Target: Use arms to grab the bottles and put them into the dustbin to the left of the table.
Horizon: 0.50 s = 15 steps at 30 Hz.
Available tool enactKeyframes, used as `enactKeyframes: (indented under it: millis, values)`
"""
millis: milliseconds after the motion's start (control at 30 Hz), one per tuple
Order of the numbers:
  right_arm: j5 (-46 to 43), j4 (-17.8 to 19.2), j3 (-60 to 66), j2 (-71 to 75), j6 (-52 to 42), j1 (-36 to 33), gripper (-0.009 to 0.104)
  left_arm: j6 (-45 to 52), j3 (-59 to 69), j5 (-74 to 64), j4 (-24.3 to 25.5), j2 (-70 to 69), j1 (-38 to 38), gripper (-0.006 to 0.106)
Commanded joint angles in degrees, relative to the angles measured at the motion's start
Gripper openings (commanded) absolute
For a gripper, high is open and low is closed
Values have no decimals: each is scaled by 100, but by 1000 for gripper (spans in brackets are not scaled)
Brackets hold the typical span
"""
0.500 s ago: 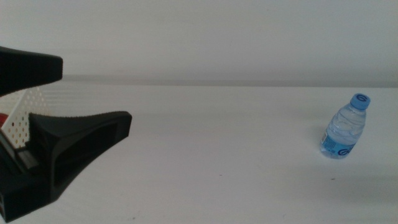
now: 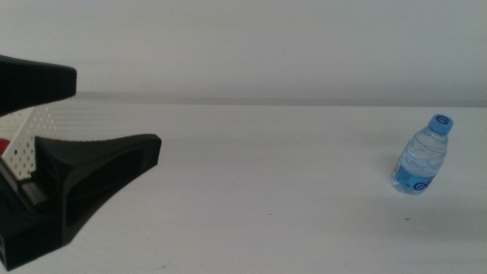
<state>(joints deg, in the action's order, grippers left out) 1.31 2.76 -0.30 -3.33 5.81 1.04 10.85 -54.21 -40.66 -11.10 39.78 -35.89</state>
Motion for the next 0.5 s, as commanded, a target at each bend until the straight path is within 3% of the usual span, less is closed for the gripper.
enactKeyframes:
  millis: [0, 200, 467]
  values:
    - [-248, -1, 247, -466, 0, 12, 87, -18, 29, 103, -8, -15, -36, 94]
    - [-749, 21, 242, -1852, -176, 12, 87, -32, 29, 103, -8, -15, -36, 94]
    - [-2100, 47, 242, -3433, -660, 12, 87, -21, 29, 103, -8, -15, -36, 94]
